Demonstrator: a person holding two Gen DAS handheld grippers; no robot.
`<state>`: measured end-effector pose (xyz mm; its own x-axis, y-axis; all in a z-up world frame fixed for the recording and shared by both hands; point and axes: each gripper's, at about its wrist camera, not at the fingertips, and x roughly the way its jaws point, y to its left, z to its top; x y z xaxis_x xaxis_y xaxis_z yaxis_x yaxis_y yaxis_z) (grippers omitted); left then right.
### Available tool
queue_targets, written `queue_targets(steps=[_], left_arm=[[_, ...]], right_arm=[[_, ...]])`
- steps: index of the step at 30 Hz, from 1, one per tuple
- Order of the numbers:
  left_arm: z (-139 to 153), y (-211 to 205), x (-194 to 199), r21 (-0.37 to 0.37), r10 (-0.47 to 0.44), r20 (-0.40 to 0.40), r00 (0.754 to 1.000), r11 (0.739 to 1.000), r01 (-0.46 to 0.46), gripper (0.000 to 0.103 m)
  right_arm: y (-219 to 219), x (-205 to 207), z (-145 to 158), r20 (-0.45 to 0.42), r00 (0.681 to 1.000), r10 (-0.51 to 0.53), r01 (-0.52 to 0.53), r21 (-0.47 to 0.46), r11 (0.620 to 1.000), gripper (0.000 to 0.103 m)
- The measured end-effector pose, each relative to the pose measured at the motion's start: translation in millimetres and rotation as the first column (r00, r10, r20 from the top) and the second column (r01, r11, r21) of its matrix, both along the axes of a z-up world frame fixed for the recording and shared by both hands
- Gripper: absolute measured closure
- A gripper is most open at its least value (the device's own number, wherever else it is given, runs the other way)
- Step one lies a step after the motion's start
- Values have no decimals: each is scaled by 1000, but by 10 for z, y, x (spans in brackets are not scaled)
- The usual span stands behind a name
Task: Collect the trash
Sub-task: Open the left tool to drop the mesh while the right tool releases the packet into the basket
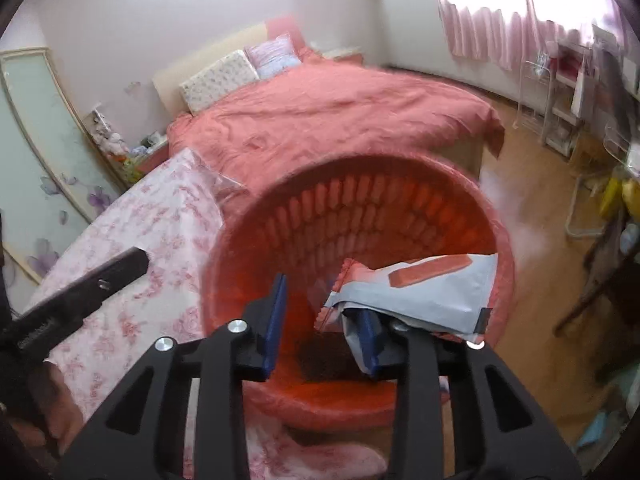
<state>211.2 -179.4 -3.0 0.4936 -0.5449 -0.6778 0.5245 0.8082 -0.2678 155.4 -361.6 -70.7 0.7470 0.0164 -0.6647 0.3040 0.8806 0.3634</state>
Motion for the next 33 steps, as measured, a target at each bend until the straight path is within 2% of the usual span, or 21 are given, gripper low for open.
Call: queue_targets(steps=[1,3,5,7,9,11,13,14,15,16,17,18,19,21,22,23,24,26,28,29,33], left_arm=[[4,27,10,1,8,8,1000,1000,-8,65],[3,87,37,-5,21,-1,1000,1000,-21,65],[17,158,52,-11,36,6,999,999,-36,65],[18,209,65,-14,43,3,999,999,-43,65],[24,263,79,-16,55,5,998,998,-55,65],[30,320,72,-20,59,3,998,998,-59,65],[40,378,57,-12,75,26,997,997,-74,61],[41,400,52,-13,76,26,997,997,-76,60],[42,426,52,-16,79,25,997,997,-79,59],[39,462,56,-17,88,20,996,996,-88,59],[41,484,58,-21,89,11,996,996,-89,59],[50,526,46,-31,89,13,996,996,-89,58],[58,558,35,-26,98,26,995,995,-98,57],[68,620,40,-26,107,25,994,994,-107,57],[78,659,41,-30,117,27,993,993,-116,57],[91,705,44,-34,127,24,992,991,-126,57],[110,755,38,-45,128,28,991,991,-127,57],[133,802,30,-29,143,59,988,990,-141,57],[140,847,46,-34,147,51,988,989,-145,57],[142,866,44,-37,149,51,988,988,-147,57],[146,890,52,-43,138,51,989,990,-136,55]], right_arm=[[51,24,24,-26,999,-40,37,-106,994,67],[50,27,28,-23,1000,-4,2,-50,999,67],[72,30,100,-6,1000,-16,15,-81,997,64],[12,47,117,8,1000,-14,14,-13,1000,64],[100,167,45,-83,995,-51,36,-176,984,62],[71,122,-14,-83,996,-10,3,-87,996,70],[139,79,42,-72,997,-22,12,-135,991,68],[138,57,81,-40,999,-2,-2,-91,996,68],[172,39,117,-22,1000,-6,3,-121,993,59],[219,92,93,-69,997,-33,19,-197,980,55],[209,74,94,-58,998,4,-11,-124,992,64],[232,55,110,-35,999,16,-19,-110,994,62],[289,86,92,-73,997,-17,2,-200,980,57],[278,54,92,-45,998,35,-40,-110,993,62],[294,77,54,-76,997,-9,-5,-185,983,57],[254,76,-16,-108,994,-15,-1,-150,989,62],[227,23,9,-71,997,13,-18,-77,997,68],[294,28,53,-76,997,-21,7,-189,982,58],[356,29,92,-62,998,14,-25,-179,984,59],[402,5,134,-44,999,13,-22,-211,977,56],[394,-70,239,7,1000,17,-15,-206,979,38]])
